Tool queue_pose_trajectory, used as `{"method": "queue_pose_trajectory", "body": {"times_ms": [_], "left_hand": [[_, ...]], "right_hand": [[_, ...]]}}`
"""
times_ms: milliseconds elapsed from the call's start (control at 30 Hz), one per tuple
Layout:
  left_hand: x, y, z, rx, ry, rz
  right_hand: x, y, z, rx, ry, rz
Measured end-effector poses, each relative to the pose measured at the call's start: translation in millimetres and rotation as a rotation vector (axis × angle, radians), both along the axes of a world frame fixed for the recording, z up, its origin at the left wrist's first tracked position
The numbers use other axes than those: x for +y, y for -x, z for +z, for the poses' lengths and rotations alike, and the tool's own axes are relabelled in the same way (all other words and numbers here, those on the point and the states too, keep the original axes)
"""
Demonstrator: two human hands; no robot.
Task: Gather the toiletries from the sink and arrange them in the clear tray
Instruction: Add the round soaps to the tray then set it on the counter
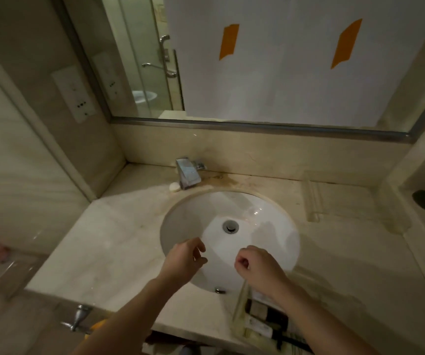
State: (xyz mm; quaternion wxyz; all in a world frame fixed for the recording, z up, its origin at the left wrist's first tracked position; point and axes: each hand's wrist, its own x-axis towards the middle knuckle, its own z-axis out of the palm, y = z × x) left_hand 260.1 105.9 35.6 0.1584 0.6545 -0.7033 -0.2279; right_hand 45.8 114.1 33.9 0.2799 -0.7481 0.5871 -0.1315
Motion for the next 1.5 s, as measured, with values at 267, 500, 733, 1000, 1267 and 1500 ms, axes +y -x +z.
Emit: {"method": "queue_pose_trajectory", "body": {"times_ms": [267,500,733,1000,1267,1500], "left_hand": [[-57.8,-91.8,2.0,-0.012,-0.017,0.168],[-143.5,-160.0,-7.3,-0.025,-0.03,0.241],[-238.0,-192.2,-26.2,-0.007,-0.026,0.228],[-327.3,-178.4,-47.2,0.005,-0.033,0.114],[-365.1,-143.7,-57.9,-0.023,-0.133,-0.015],[-367.0,-136.7,-70.9,-0.124,-0.049,-0.02]], "right_hand": [[-82.9,-100.9,3.6,-0.01,-0.081,0.079],[-169.1,-185.9,-10.2,0.018,-0.126,0.115],[-247.6,-242.8,-34.5,0.136,-0.052,0.053],[-286.3,-259.1,-81.3,0.293,-0.049,0.007],[-279.4,-249.9,-82.4,0.249,-0.053,0.03],[-265.6,-247.7,-79.5,0.213,0.065,0.016]]}}
